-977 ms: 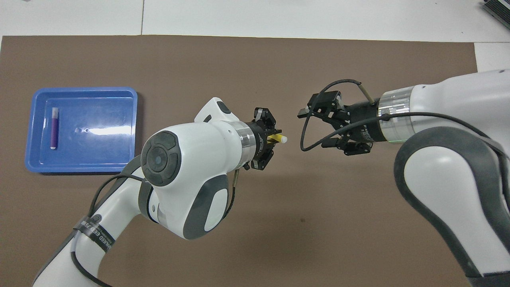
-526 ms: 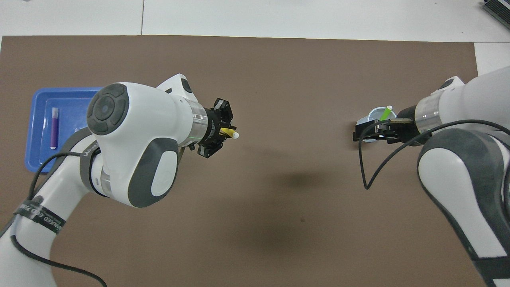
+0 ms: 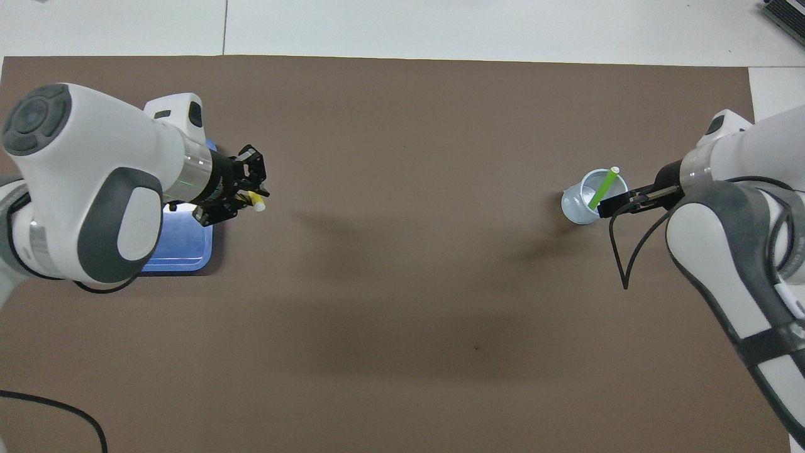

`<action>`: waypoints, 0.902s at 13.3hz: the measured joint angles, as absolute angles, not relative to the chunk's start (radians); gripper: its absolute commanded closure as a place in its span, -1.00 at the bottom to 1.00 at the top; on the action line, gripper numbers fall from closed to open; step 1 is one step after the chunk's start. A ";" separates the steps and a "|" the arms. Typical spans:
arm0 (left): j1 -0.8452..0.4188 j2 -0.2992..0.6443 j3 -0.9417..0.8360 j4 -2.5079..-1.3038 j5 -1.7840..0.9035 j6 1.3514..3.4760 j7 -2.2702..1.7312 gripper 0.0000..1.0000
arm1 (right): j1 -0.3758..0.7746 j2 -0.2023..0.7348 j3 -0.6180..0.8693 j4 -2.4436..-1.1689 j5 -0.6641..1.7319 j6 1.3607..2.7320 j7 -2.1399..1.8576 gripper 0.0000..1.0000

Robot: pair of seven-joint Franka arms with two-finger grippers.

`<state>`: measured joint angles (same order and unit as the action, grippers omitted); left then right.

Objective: Right arm passes pens to left for tray arrangement
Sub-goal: 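Lower the yellow pen into the blue tray while the right gripper returns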

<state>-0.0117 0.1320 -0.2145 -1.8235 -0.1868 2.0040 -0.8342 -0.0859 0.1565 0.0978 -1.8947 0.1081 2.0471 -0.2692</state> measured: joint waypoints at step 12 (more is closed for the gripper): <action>0.308 0.127 -0.211 -1.855 0.004 2.050 0.056 1.00 | -0.097 0.334 0.100 -1.729 0.034 2.109 -0.271 0.08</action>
<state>0.3075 0.1271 -0.2112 -1.8549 0.0035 2.0500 0.0559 -0.0971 0.3344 0.1003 -1.7288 0.0343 2.1086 -0.2711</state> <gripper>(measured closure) 0.815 0.344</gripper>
